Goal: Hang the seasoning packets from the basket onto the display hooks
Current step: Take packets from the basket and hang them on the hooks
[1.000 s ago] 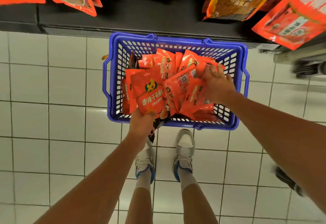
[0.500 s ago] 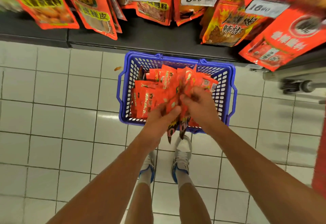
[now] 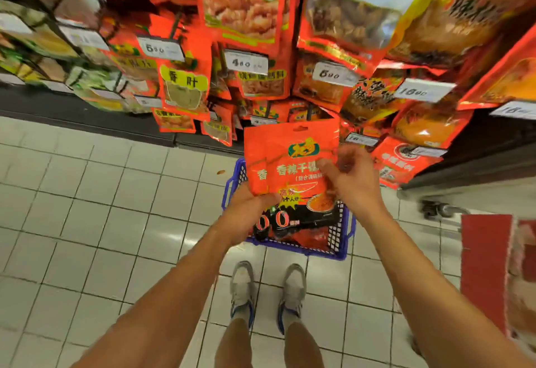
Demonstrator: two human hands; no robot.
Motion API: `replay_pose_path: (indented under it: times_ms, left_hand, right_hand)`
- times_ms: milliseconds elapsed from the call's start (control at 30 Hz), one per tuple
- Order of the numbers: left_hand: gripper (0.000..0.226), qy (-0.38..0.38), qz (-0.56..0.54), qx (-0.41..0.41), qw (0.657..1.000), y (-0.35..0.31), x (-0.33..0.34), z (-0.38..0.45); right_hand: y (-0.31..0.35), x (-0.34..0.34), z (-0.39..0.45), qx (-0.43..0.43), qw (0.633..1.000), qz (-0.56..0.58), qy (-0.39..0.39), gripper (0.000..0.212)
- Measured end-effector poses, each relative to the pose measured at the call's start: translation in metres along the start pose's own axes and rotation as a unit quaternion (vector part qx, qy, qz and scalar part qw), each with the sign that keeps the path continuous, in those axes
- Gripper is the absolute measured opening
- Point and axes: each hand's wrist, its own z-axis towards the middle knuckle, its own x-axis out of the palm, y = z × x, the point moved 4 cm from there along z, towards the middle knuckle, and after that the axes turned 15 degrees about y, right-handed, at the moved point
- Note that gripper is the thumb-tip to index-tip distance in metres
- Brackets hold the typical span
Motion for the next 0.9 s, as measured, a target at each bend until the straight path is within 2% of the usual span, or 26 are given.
replay_pose_path:
  times_ms: [67, 133, 200, 267, 333, 367, 467, 600, 700, 767, 833, 900]
  left_hand:
    - [0.042, 0.020, -0.015, 0.012, 1.000, -0.044, 0.001, -0.031]
    - [0.055, 0.031, -0.025, 0.029, 0.999, -0.087, 0.001, -0.061]
    - [0.066, 0.031, -0.038, 0.053, 0.997, -0.130, 0.002, -0.091]
    - [0.074, 0.029, -0.062, 0.092, 0.993, -0.175, 0.003, -0.119]
    - [0.060, 0.012, -0.067, 0.150, 0.986, -0.219, 0.002, -0.148]
    - [0.051, 0.002, -0.067, 0.179, 0.982, -0.241, 0.002, -0.163]
    - [0.033, -0.016, -0.058, 0.264, 0.963, -0.302, -0.006, -0.209]
    - [0.044, -0.038, -0.048, 0.347, 0.936, -0.366, -0.034, -0.260]
    - [0.029, -0.062, -0.066, 0.398, 0.913, -0.408, -0.062, -0.284]
    - [0.018, -0.063, -0.069, 0.420, 0.903, -0.435, -0.082, -0.292]
    - [0.014, -0.057, -0.060, 0.441, 0.894, -0.464, -0.102, -0.296]
    - [0.014, -0.036, -0.044, 0.466, 0.883, -0.492, -0.124, -0.303]
  right_hand:
    - [0.042, -0.012, -0.019, -0.021, 0.998, 0.057, 0.033, 0.056]
    - [0.086, -0.015, -0.037, -0.046, 0.981, 0.156, 0.106, 0.065]
    - [0.131, -0.016, -0.058, -0.076, 0.969, 0.200, 0.125, 0.063]
    - [0.179, -0.021, -0.079, -0.120, 0.966, 0.216, 0.077, 0.040]
    - [0.226, -0.027, -0.097, -0.178, 0.958, 0.224, 0.030, 0.015]
    - [0.249, -0.029, -0.108, -0.208, 0.952, 0.226, 0.015, 0.011]
    - [0.312, -0.039, -0.134, -0.279, 0.936, 0.214, 0.017, 0.015]
    - [0.390, -0.045, -0.155, -0.321, 0.930, 0.179, 0.003, 0.017]
    - [0.444, -0.038, -0.166, -0.354, 0.921, 0.163, -0.023, 0.022]
    - [0.479, -0.026, -0.171, -0.386, 0.910, 0.147, -0.033, 0.021]
    - [0.511, -0.013, -0.171, -0.416, 0.898, 0.131, -0.053, 0.008]
    - [0.540, 0.001, -0.165, -0.441, 0.886, 0.121, -0.077, 0.019]
